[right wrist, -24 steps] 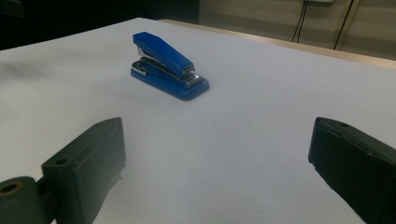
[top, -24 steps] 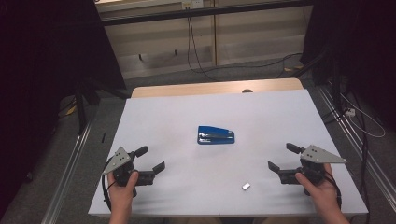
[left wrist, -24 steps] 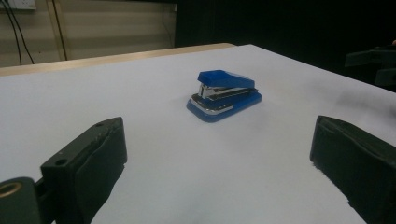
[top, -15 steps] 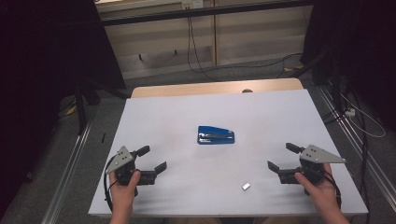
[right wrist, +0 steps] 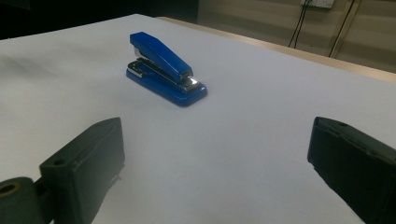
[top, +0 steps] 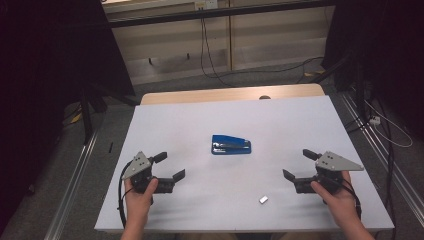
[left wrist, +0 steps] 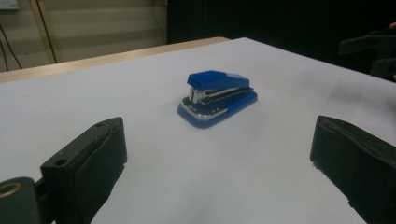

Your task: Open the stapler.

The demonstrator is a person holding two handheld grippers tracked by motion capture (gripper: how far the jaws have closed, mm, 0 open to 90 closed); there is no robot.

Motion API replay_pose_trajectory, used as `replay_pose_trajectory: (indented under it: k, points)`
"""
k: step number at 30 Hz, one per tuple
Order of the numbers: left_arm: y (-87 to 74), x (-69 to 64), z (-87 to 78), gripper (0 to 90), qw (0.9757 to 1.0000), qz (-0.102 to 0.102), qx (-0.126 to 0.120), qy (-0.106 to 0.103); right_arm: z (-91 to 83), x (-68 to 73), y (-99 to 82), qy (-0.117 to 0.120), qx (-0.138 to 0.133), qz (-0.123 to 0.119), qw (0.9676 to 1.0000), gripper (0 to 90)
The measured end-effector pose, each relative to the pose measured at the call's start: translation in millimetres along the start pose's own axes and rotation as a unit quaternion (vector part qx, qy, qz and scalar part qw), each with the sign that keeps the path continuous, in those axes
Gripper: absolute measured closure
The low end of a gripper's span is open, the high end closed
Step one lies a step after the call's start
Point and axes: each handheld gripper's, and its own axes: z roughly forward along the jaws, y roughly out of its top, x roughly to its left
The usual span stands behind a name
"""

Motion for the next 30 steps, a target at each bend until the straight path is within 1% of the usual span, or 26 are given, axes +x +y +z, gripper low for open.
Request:
replay_pose_trajectory:
  k: [2, 3, 5, 7, 9, 10, 12, 14, 16, 17, 18, 21, 23, 24, 25, 26, 27, 29, 30]
  points:
    - [1.6, 0.1, 5.3, 3.4, 1.0, 0.003, 0.007, -0.001, 2.2, 0.5, 1.6, 0.0, 0.001, -0.004, 1.0, 3.5]
    - [3.7, -0.4, 10.2, 3.4, 0.9999, -0.006, 0.01, -0.002, 3.7, 1.0, 3.0, -0.001, 0.001, -0.008, 1.0, 3.5]
    - [4.9, -0.4, 12.6, 3.4, 0.9999, -0.008, 0.01, -0.003, 4.2, 1.0, 3.6, -0.001, 0.001, -0.009, 1.0, 3.5]
    - [7.3, -1.2, 17.4, 3.2, 0.9999, -0.008, 0.01, -0.009, 6.8, 0.3, 6.0, 0.002, 0.0, 0.004, 1.0, 3.5]
    - [9.1, -2.1, 22.2, 3.1, 0.9998, -0.008, 0.015, -0.011, 8.2, 0.0, 7.1, 0.002, -0.001, 0.006, 1.0, 3.5]
    - [9.7, -2.7, 24.6, 3.1, 0.9997, -0.006, 0.017, -0.015, 12.2, -0.1, 9.7, -0.002, -0.001, 0.004, 1.0, 3.4]
    - [11.1, -3.9, 28.7, 2.9, 0.9995, -0.002, 0.024, -0.02, 16.8, -0.3, 12.6, 0.006, -0.003, 0.012, 0.9999, 3.0]
    - [12.6, -4.6, 32.5, 2.9, 0.9994, -0.001, 0.025, -0.024, 22.3, 0.2, 15.9, 0.004, -0.002, 0.009, 1.0, 3.1]
    - [14.2, -4.6, 36.1, 2.9, 0.9994, -0.003, 0.022, -0.026, 25.5, 0.6, 17.7, 0.006, -0.001, 0.007, 1.0, 3.0]
    - [15.2, -4.1, 37.4, 2.9, 0.9994, -0.003, 0.022, -0.026, 32.4, 1.8, 20.6, 0.01, 0.002, 0.003, 0.9999, 3.6]
    - [15.8, -3.6, 38.9, 2.9, 0.9995, -0.004, 0.02, -0.026, 32.4, 1.8, 20.6, 0.01, 0.002, 0.003, 0.9999, 3.6]
    - [17.1, -0.1, 43.2, 2.9, 0.9995, -0.01, 0.02, -0.024, 46.2, 4.8, 23.9, 0.019, 0.009, 0.001, 0.9998, 5.4]
    - [19.1, 0.8, 46.4, 2.9, 0.9995, -0.01, 0.025, -0.017, 54.2, 6.7, 25.6, 0.026, 0.015, 0.0, 0.9995, 9.7]
    - [19.9, 0.7, 48.5, 2.9, 0.9995, -0.01, 0.024, -0.02, 63.0, 8.4, 28.3, 0.035, 0.019, 0.005, 0.9992, 13.4]
    - [20.9, 0.7, 50.2, 2.9, 0.9993, -0.008, 0.03, -0.021, 63.0, 8.4, 28.3, 0.035, 0.019, 0.005, 0.9992, 13.4]
    - [22.0, 0.8, 52.6, 3.0, 0.9992, -0.007, 0.032, -0.022, 67.2, 9.2, 30.0, 0.041, 0.02, 0.009, 0.9989, 16.7]
    - [22.6, 0.8, 53.7, 3.0, 0.9992, -0.006, 0.034, -0.022, 72.0, 10.0, 32.3, 0.052, 0.021, 0.012, 0.9983, 22.6]
    - [23.3, 0.9, 56.8, 3.2, 0.9993, -0.007, 0.031, -0.02, 78.6, 11.6, 35.4, 0.061, 0.022, 0.012, 0.9978, 26.9]
    - [23.6, 1.2, 57.9, 3.3, 0.9993, -0.009, 0.03, -0.019, 86.1, 14.3, 38.7, 0.071, 0.026, 0.006, 0.9971, 34.1]
